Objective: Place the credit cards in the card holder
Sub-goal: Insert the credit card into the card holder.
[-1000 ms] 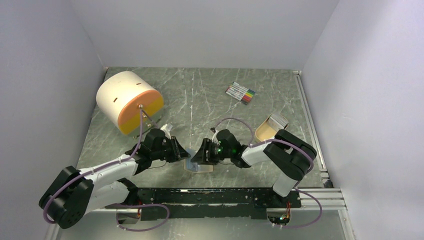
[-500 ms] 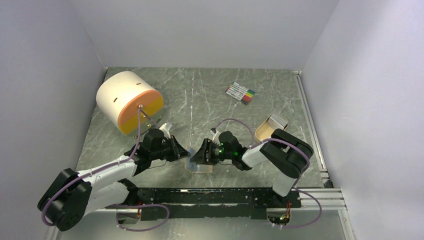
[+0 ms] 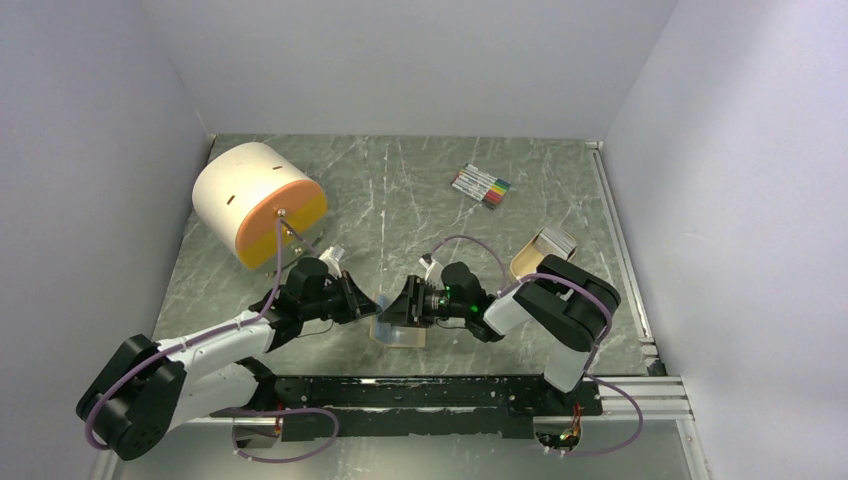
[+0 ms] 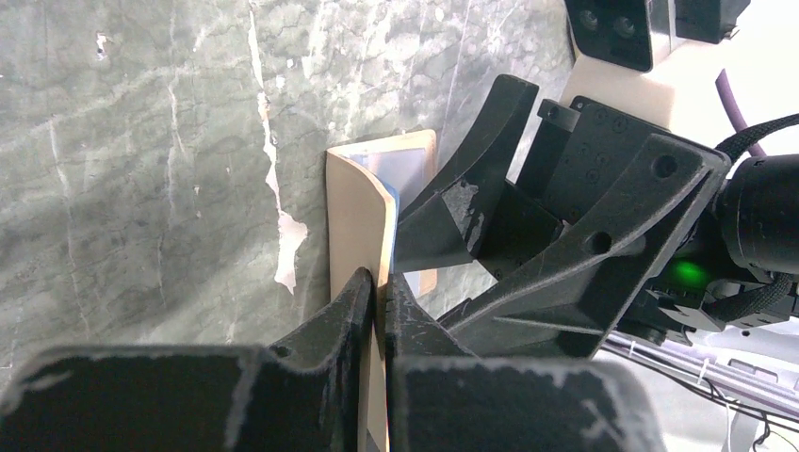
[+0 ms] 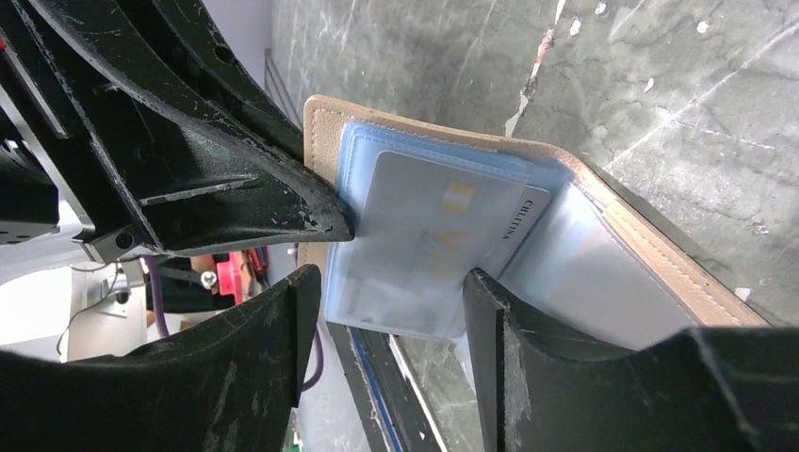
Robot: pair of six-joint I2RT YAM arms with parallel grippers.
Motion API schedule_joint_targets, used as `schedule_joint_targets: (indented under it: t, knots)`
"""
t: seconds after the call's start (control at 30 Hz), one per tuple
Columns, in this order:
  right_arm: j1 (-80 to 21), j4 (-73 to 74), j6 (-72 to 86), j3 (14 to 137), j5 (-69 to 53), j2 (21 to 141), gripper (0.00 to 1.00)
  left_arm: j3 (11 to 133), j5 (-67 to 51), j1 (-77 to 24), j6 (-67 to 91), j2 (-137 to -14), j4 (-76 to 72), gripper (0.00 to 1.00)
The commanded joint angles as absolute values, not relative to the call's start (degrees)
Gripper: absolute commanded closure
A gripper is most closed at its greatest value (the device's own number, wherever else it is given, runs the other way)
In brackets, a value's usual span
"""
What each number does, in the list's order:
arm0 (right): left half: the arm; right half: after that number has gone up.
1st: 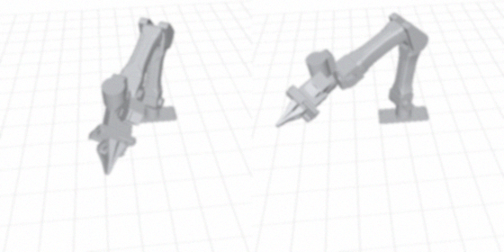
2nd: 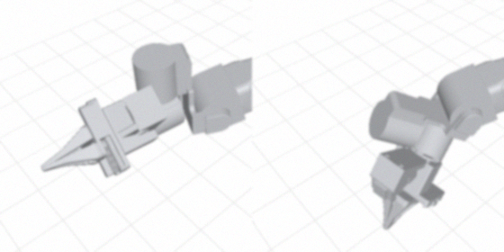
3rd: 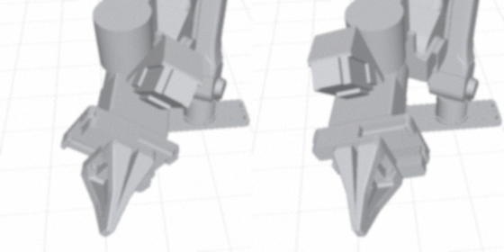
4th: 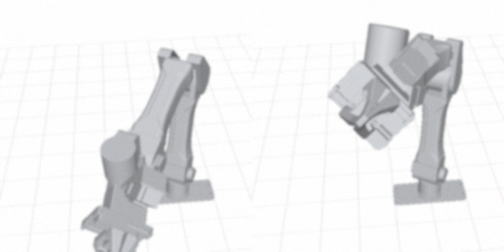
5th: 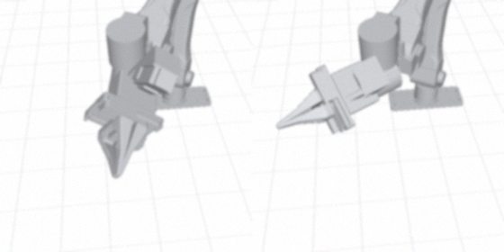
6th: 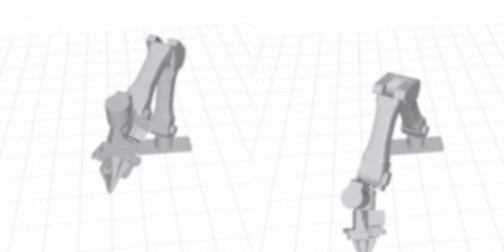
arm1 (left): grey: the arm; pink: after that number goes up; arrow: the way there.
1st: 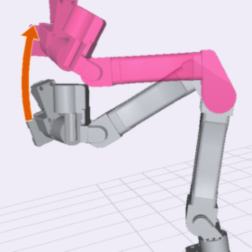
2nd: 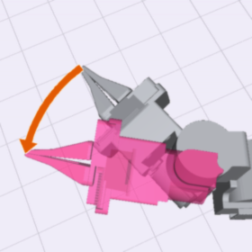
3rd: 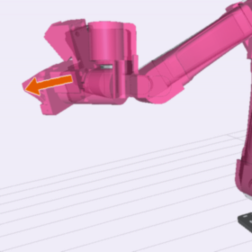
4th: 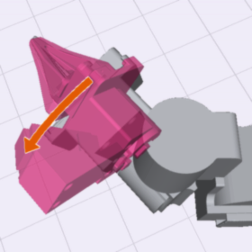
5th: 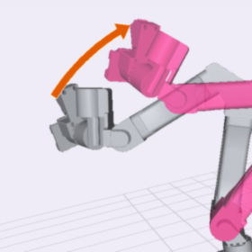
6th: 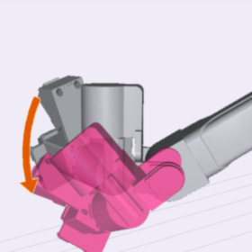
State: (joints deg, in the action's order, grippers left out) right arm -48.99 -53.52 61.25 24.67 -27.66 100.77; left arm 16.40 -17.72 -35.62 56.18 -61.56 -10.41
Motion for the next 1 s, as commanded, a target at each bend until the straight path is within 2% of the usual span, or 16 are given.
schedule_joint_targets:
  t: [0.0, 0.1, 0.23, 0.37, 0.43, 0.6, 0.67, 0.8, 0.87, 0.9, 0.97]
  knots:
    - [-48.8, -55.7, 60.5, 23.4, -26.3, 99.7, 0.39, 16.8, -19.8, -36.0, 56.1, -62.1, -11.4, 0.91]
    - [-48.7, -49.5, 59.1, 23.8, -24.2, 98.0, 0.4, 17.8, -18.5, -36.0, 54.8, -62.5, -8.9, 0.91]
    - [-48.5, -46.1, 58.5, 23.2, -21.5, 95.3, 0.42, 17.7, -19.7, -36.0, 55.1, -61.6, -10.5, 0.78]
    - [-48.3, -47.2, 59.1, 22.3, -21.3, 94.0, 0.46, 17.8, -20.9, -36.0, 55.1, -61.8, -11.7, 0.74]
    - [-48.2, -47.0, 59.1, 22.1, -21.3, 93.8, 0.49, 17.5, -21.5, -36.0, 55.2, -62.2, -12.8, 0.76]
    - [-47.7, -48.7, 59.8, 20.4, -21.8, 93.0, 0.55, 17.2, -22.2, -36.0, 55.4, -62.5, -14.1, 0.9]
    - [-47.4, -46.7, 59.0, 20.3, -21.3, 91.9, 0.57, 17.2, -22.5, -36.1, 55.4, -62.4, -14.8, 0.91]
    - [-46.5, -35.6, 53.5, 21.8, -18.5, 86.7, 0.58, 17.8, -21.8, -36.0, 55.4, -62.0, -13.5, 0.9]
    - [-45.9, -27.4, 50.3, 23.4, -15.6, 83.0, 0.57, 18.3, -20.9, -36.0, 54.9, -61.5, -11.4, 0.86]
    - [-45.9, -23.3, 48.6, 24.3, -14.0, 81.3, 0.57, 18.8, -20.1, -36.1, 54.5, -61.2, -10.0, 0.9]
    - [-45.9, -16.0, 46.0, 26.3, -11.0, 78.8, 0.57, 20.6, -16.8, -36.0, 53.3, -60.8, -3.4, 0.91]
